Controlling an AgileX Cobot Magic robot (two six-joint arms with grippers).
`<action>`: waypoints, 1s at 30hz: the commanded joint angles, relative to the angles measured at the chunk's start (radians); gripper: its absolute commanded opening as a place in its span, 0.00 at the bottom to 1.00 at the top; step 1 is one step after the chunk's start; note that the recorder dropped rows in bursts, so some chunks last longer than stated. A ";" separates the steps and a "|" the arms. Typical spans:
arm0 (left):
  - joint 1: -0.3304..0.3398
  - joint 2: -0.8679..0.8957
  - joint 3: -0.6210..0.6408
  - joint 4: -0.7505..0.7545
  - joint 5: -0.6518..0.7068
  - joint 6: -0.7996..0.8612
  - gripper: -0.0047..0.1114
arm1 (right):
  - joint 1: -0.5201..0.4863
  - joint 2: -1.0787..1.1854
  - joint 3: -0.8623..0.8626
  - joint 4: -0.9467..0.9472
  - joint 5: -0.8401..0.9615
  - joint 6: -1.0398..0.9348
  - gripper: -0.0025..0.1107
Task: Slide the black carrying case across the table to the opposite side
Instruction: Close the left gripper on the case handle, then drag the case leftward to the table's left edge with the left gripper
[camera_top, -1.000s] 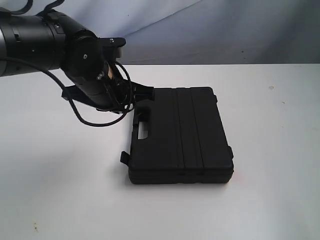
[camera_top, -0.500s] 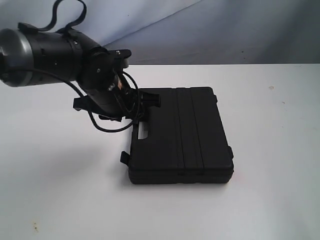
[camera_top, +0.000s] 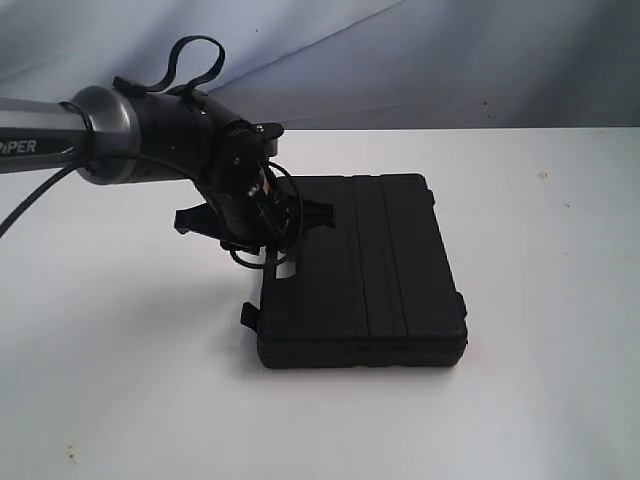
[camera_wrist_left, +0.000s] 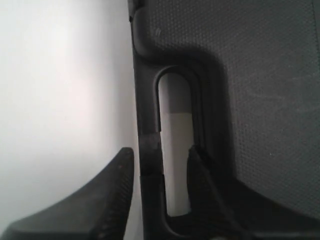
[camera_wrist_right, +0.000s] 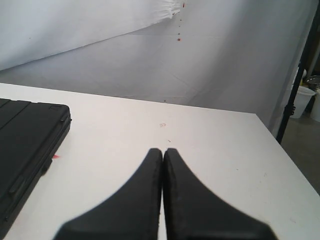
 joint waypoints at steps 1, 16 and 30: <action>-0.006 0.048 -0.032 0.004 0.012 -0.010 0.35 | -0.007 -0.004 0.004 0.004 0.002 0.006 0.02; 0.033 0.112 -0.062 0.044 0.059 -0.091 0.31 | -0.007 -0.004 0.004 0.004 0.002 0.006 0.02; 0.052 0.112 -0.062 0.054 0.076 0.000 0.04 | -0.007 -0.004 0.004 0.004 0.002 0.006 0.02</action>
